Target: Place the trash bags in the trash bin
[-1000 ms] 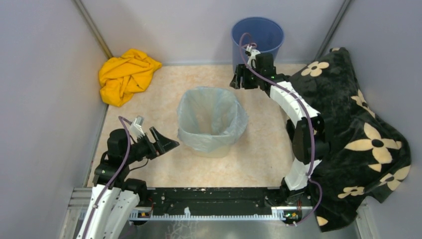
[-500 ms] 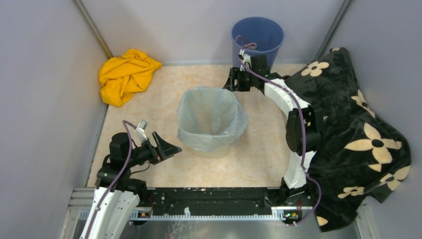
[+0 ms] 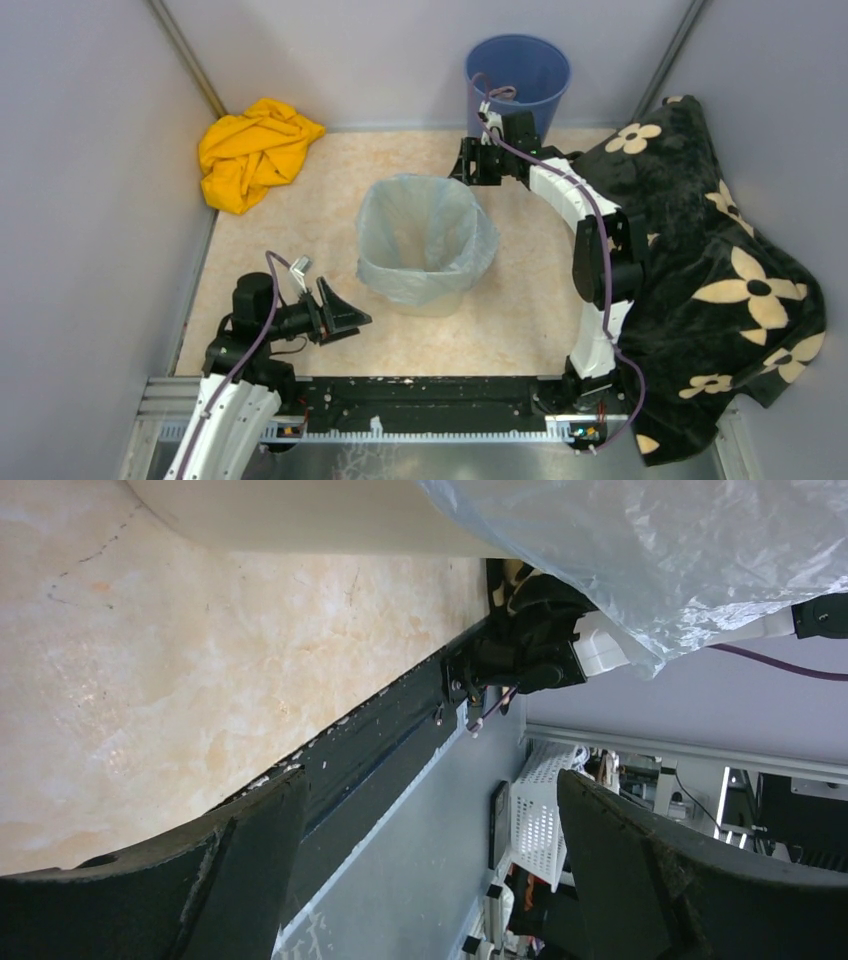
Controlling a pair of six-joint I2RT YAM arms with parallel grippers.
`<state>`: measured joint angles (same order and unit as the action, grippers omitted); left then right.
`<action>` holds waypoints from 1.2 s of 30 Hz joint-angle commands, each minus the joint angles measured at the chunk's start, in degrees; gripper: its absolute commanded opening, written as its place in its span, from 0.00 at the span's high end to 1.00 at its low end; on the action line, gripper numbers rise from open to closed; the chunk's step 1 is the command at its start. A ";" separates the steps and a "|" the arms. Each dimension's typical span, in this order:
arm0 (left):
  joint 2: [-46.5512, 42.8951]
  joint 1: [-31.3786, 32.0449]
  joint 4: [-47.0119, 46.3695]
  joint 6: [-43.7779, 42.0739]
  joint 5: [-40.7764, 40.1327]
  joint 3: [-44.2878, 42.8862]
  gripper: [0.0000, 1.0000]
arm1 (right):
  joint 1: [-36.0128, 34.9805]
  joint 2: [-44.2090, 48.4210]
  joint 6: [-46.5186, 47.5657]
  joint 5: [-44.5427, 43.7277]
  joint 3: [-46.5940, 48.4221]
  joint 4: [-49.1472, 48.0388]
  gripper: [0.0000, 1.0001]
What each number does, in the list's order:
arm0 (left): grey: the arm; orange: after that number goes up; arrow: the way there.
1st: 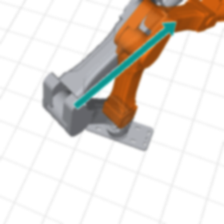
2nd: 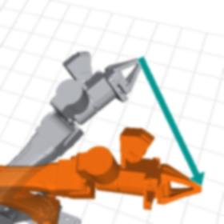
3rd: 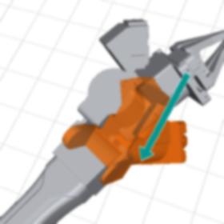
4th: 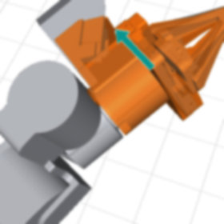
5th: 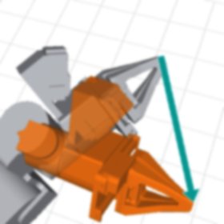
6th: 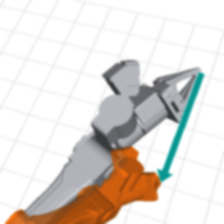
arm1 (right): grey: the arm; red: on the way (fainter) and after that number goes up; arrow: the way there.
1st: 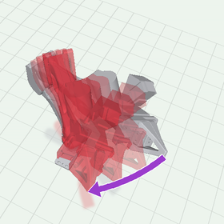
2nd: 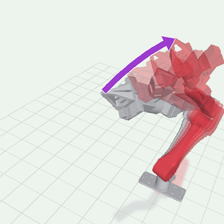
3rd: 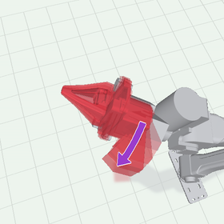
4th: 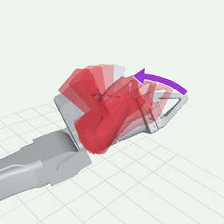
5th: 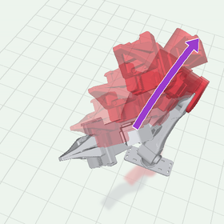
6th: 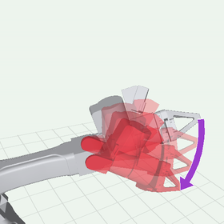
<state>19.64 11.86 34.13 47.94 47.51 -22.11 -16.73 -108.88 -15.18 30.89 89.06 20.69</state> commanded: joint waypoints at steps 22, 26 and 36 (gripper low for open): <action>15.52 0.16 -32.91 5.41 -5.82 9.13 0.01 | 0.12 4.38 -3.22 10.10 -6.04 -8.21 0.32; 20.06 0.15 -35.97 3.66 -7.54 8.93 0.01 | 0.10 8.00 -3.85 10.45 -12.29 -10.35 0.31; 31.58 0.10 -43.00 0.92 -10.21 5.67 0.01 | 0.14 19.26 -4.41 9.17 -22.44 -10.97 0.30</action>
<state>48.60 11.86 -3.55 51.11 40.05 -13.76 -15.88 -96.18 -19.29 38.61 67.77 12.56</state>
